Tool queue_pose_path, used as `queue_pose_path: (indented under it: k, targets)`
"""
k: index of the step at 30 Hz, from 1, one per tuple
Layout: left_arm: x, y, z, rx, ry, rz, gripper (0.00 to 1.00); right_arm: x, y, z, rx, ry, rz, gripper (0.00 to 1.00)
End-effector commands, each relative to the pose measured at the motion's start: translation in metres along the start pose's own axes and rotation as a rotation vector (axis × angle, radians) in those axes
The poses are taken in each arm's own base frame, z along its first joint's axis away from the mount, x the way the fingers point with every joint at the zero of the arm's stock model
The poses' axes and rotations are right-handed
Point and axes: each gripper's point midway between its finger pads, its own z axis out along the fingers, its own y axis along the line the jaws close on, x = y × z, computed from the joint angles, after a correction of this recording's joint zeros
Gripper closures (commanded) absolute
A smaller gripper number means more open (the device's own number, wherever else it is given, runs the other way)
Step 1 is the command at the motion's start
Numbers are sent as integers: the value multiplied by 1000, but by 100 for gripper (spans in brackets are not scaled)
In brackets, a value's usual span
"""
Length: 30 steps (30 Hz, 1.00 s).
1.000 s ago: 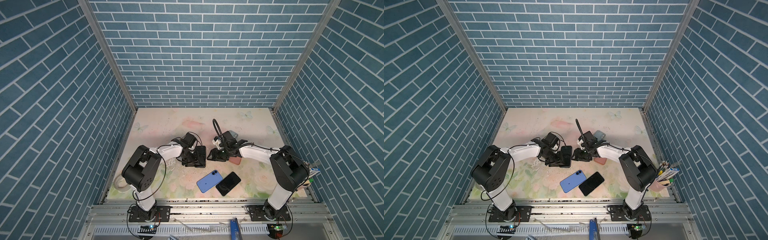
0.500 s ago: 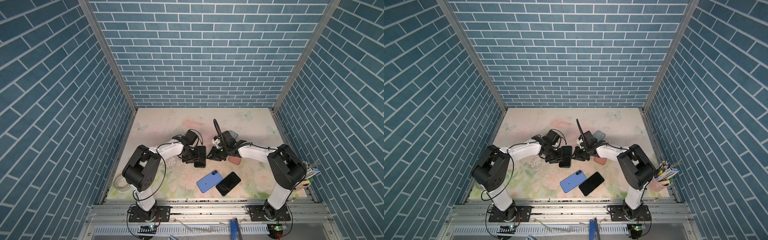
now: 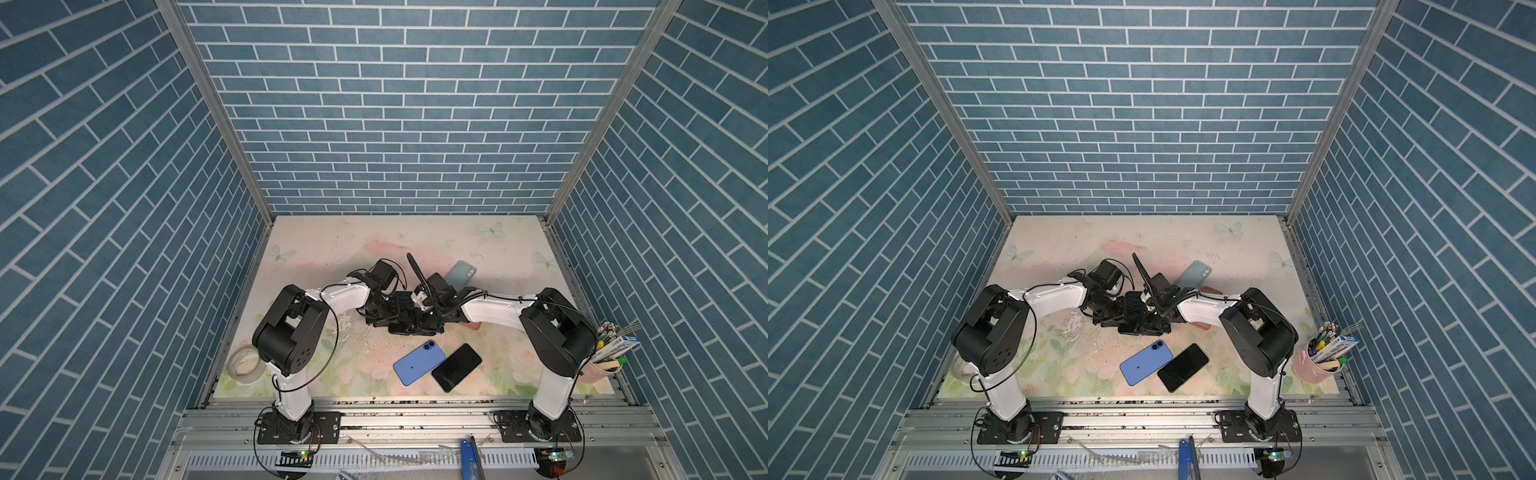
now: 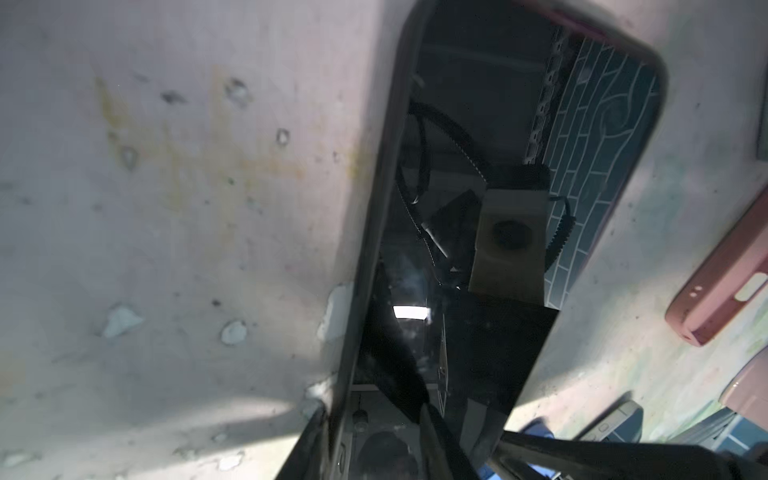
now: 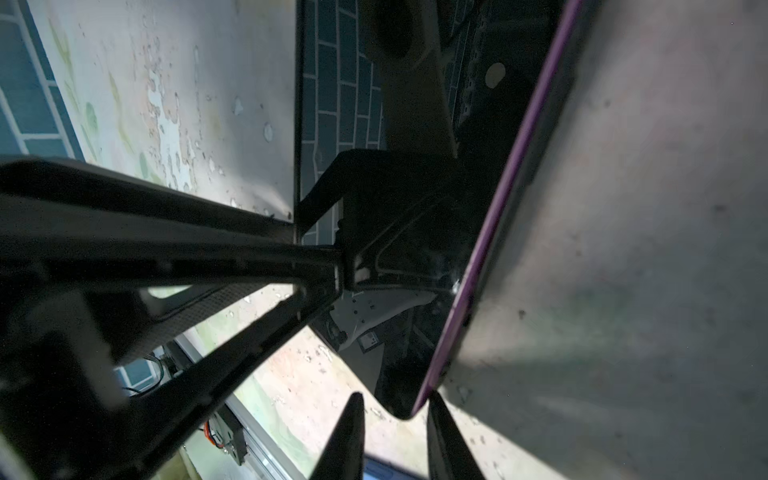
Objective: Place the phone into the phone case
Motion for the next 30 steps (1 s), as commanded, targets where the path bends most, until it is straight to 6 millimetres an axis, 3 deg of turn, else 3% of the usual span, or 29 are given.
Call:
queue_pose_path:
  k: [1, 8, 17, 20, 25, 28, 30]
  targets:
    - [15, 22, 25, -74, 69, -15, 64, -9, 34, 0, -133, -36, -39, 75]
    - [18, 27, 30, -80, 76, -30, 67, -18, 58, -26, -190, -112, -109, 77]
    - [25, 15, 34, -44, 78, -31, 67, -24, 56, -31, -235, -132, -69, 79]
    - [30, 2, 38, -35, 77, -20, 66, -27, 42, -43, -213, -157, -48, 79]
    - [43, -30, 45, 23, 60, -1, 66, -16, -18, -68, -37, -146, 0, 71]
    - [41, -31, 39, 18, 27, 6, 65, -1, -45, -74, 67, -70, -30, 64]
    - [34, -21, 28, -36, 0, 29, 65, 3, -54, -77, 131, -33, -77, 63]
